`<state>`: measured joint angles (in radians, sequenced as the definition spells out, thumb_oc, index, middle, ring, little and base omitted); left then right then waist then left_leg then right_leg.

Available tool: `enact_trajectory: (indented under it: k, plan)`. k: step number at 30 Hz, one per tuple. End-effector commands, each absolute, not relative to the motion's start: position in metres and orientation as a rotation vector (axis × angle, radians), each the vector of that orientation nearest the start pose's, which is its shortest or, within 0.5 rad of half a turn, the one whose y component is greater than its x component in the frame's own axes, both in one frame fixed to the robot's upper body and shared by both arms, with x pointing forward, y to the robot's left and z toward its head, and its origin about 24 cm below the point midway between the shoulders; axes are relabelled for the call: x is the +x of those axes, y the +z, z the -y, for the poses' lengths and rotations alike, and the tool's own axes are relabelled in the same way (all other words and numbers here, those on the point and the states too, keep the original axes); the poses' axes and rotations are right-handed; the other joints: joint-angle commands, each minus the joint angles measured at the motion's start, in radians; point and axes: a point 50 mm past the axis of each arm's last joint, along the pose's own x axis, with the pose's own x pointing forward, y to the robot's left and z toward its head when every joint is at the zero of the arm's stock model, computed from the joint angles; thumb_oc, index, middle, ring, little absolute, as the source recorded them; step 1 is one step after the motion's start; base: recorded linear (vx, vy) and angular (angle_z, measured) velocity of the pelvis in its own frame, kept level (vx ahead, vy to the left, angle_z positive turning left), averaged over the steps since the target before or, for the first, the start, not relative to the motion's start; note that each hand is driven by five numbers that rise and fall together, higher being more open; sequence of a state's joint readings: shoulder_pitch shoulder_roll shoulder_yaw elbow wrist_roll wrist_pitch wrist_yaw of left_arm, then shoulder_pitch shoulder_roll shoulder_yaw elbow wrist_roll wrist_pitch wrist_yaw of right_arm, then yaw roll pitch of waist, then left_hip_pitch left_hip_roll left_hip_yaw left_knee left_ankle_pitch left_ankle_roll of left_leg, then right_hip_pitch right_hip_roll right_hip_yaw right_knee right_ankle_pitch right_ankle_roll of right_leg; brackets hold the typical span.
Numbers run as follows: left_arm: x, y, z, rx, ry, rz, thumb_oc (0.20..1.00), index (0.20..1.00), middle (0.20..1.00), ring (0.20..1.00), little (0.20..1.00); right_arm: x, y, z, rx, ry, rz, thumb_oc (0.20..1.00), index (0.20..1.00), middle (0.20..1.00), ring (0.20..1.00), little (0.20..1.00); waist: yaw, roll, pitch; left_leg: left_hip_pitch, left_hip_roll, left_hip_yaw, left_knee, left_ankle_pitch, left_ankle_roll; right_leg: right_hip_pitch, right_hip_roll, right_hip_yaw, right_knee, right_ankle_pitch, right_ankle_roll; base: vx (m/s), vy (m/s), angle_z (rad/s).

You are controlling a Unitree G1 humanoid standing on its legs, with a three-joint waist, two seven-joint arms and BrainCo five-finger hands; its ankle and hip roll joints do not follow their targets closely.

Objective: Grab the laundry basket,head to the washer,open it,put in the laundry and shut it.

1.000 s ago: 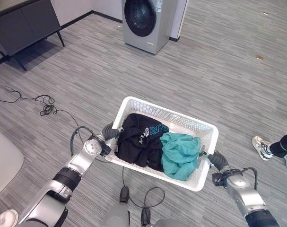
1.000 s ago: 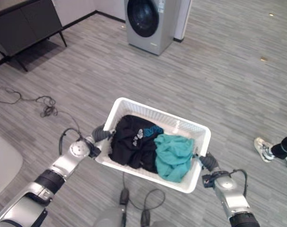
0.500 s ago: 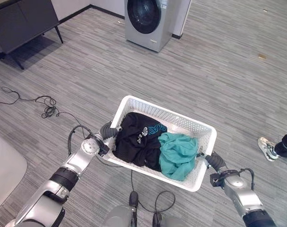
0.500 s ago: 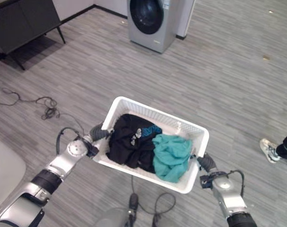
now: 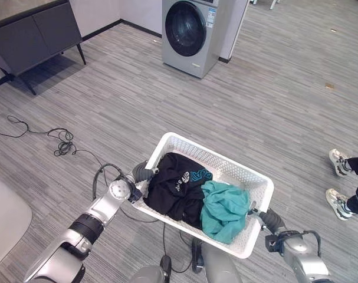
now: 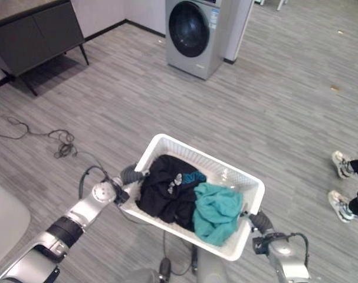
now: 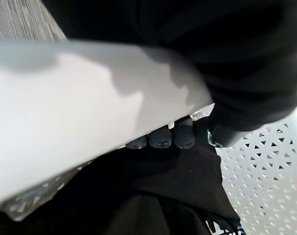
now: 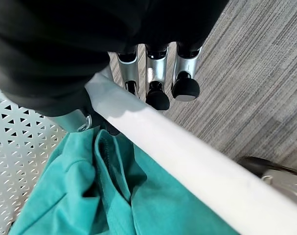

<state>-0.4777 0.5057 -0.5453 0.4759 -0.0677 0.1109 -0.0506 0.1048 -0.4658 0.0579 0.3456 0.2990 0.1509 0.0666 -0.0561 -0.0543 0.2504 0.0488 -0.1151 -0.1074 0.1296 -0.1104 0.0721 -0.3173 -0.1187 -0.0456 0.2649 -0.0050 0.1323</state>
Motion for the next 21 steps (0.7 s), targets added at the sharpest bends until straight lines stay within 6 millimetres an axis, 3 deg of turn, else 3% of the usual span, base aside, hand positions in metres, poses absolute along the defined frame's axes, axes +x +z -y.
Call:
enact_trajectory:
  k: [1, 3, 4, 5, 7, 8, 9, 10, 11, 12, 14, 15, 16, 17, 21]
  plan:
    - [0.345, 0.079, -0.154, 0.636, -0.338, -0.024, 0.2, 0.2, 0.2, 0.2, 0.2, 0.213, -0.016, 0.29, -0.108, -0.135, -0.432, 0.2, 0.2, 0.2, 0.2, 0.2, -0.014, -0.005, -0.037, 0.072, 0.08, 0.02, 0.006, -0.118, -0.046, 0.035, -0.033, 0.113, -0.194, 0.142, 0.05, 0.13, -0.117, 0.18]
    - [0.344, 0.077, -0.16, 0.636, -0.32, -0.034, 0.2, 0.2, 0.2, 0.2, 0.2, 0.215, -0.016, 0.288, -0.107, -0.128, -0.432, 0.2, 0.2, 0.2, 0.2, 0.2, -0.008, -0.007, -0.04, 0.092, 0.086, 0.024, 0.003, -0.132, -0.049, 0.034, -0.042, 0.117, -0.222, 0.15, 0.053, 0.23, -0.209, 0.05]
    - [0.342, 0.073, -0.167, 0.637, -0.301, -0.052, 0.2, 0.2, 0.2, 0.2, 0.2, 0.218, -0.016, 0.286, -0.108, -0.113, -0.433, 0.2, 0.2, 0.2, 0.2, 0.2, 0.003, -0.01, -0.045, 0.119, 0.093, 0.037, 0.004, -0.15, -0.054, 0.044, -0.056, 0.066, -0.253, 0.162, 0.06, 0.24, -0.205, -0.08]
    - [0.342, 0.073, -0.167, 0.636, -0.3, -0.052, 0.2, 0.2, 0.2, 0.2, 0.2, 0.218, -0.016, 0.286, -0.108, -0.113, -0.433, 0.2, 0.2, 0.2, 0.2, 0.2, 0.002, -0.009, -0.044, 0.121, 0.095, 0.037, 0.004, -0.151, -0.055, 0.048, -0.055, 0.064, -0.256, 0.163, 0.06, 0.25, -0.198, -0.18]
    - [0.337, 0.068, -0.176, 0.628, -0.29, -0.073, 0.2, 0.2, 0.2, 0.2, 0.2, 0.221, -0.014, 0.282, -0.127, -0.08, -0.431, 0.2, 0.2, 0.2, 0.2, 0.2, 0.014, -0.017, -0.08, 0.182, 0.125, 0.071, -0.02, -0.156, -0.073, 0.079, -0.065, -0.039, -0.244, 0.174, 0.065, 0.3, -0.243, -0.32]
    - [0.337, 0.068, -0.176, 0.628, -0.289, -0.074, 0.2, 0.2, 0.2, 0.2, 0.2, 0.221, -0.015, 0.282, -0.127, -0.079, -0.432, 0.2, 0.2, 0.2, 0.2, 0.2, 0.014, -0.016, -0.08, 0.185, 0.127, 0.072, -0.023, -0.156, -0.073, 0.081, -0.063, -0.039, -0.244, 0.173, 0.065, 0.3, -0.27, -0.4]
    - [0.337, 0.067, -0.176, 0.622, -0.288, -0.076, 0.2, 0.2, 0.2, 0.2, 0.2, 0.223, -0.013, 0.282, -0.138, -0.073, -0.428, 0.2, 0.2, 0.2, 0.2, 0.2, 0.011, -0.02, -0.096, 0.194, 0.14, 0.076, -0.028, -0.134, -0.088, 0.083, -0.062, -0.045, -0.238, 0.182, 0.063, 0.3, -0.293, -0.31]
    - [0.337, 0.067, -0.173, 0.611, -0.292, -0.069, 0.2, 0.2, 0.2, 0.2, 0.2, 0.223, -0.01, 0.284, -0.15, -0.072, -0.421, 0.2, 0.2, 0.2, 0.2, 0.2, 0.001, -0.006, -0.117, 0.196, 0.192, 0.062, -0.005, -0.096, -0.113, 0.092, -0.021, -0.03, -0.199, 0.162, 0.047, 0.28, -0.304, -0.06]
    - [0.337, 0.067, -0.173, 0.61, -0.292, -0.068, 0.2, 0.2, 0.2, 0.2, 0.2, 0.223, -0.01, 0.284, -0.15, -0.072, -0.421, 0.2, 0.2, 0.2, 0.2, 0.2, -0.001, -0.01, -0.118, 0.19, 0.188, 0.06, -0.005, -0.09, -0.115, 0.088, -0.025, -0.03, -0.199, 0.167, 0.044, 0.43, -0.422, 0.0]
    - [0.335, 0.065, -0.173, 0.6, -0.288, -0.076, 0.2, 0.2, 0.2, 0.2, 0.2, 0.223, -0.008, 0.283, -0.151, -0.064, -0.413, 0.2, 0.2, 0.2, 0.2, 0.2, 0.0, 0.004, -0.134, 0.191, 0.24, 0.058, 0.057, -0.028, -0.13, 0.105, 0.026, -0.048, -0.169, 0.129, 0.016, 0.32, -0.346, 0.06]
    - [0.333, 0.063, -0.173, 0.59, -0.295, -0.083, 0.2, 0.2, 0.2, 0.2, 0.2, 0.227, -0.003, 0.281, -0.159, -0.049, -0.394, 0.2, 0.2, 0.2, 0.2, 0.2, 0.01, 0.003, -0.138, 0.132, 0.283, 0.057, 0.225, 0.093, -0.125, 0.152, 0.068, -0.056, -0.16, 0.085, -0.029, 0.31, -0.361, -0.02]
    - [0.333, 0.063, -0.173, 0.59, -0.295, -0.083, 0.2, 0.2, 0.2, 0.2, 0.2, 0.227, -0.003, 0.281, -0.159, -0.05, -0.394, 0.2, 0.2, 0.2, 0.2, 0.2, 0.008, 0.004, -0.138, 0.124, 0.285, 0.053, 0.237, 0.089, -0.127, 0.151, 0.07, -0.059, -0.159, 0.085, -0.03, 0.16, -0.274, -0.08]
    - [0.333, 0.064, -0.173, 0.587, -0.297, -0.079, 0.2, 0.2, 0.2, 0.2, 0.2, 0.228, -0.001, 0.281, -0.162, -0.047, -0.383, 0.2, 0.2, 0.2, 0.2, 0.2, 0.016, -0.006, -0.133, 0.082, 0.297, 0.049, 0.331, 0.15, -0.115, 0.177, 0.085, -0.053, -0.162, 0.069, -0.051, 0.21, -0.421, -0.07]
    - [0.332, 0.069, -0.173, 0.577, -0.296, -0.068, 0.2, 0.2, 0.2, 0.2, 0.2, 0.231, 0.006, 0.28, -0.163, -0.042, -0.356, 0.2, 0.2, 0.2, 0.2, 0.2, 0.038, -0.03, -0.111, -0.025, 0.303, 0.02, 0.546, 0.222, -0.088, 0.222, 0.114, -0.04, -0.168, 0.045, -0.094, 0.2, -0.413, 0.01]
    - [0.332, 0.075, -0.166, 0.561, -0.315, -0.041, 0.2, 0.2, 0.2, 0.2, 0.2, 0.233, 0.012, 0.28, -0.17, -0.053, -0.328, 0.2, 0.2, 0.2, 0.2, 0.2, 0.066, -0.058, -0.075, -0.172, 0.338, 0.041, 0.645, 0.219, -0.062, 0.267, 0.133, -0.039, -0.171, 0.014, -0.125, 0.16, -0.337, -0.18]
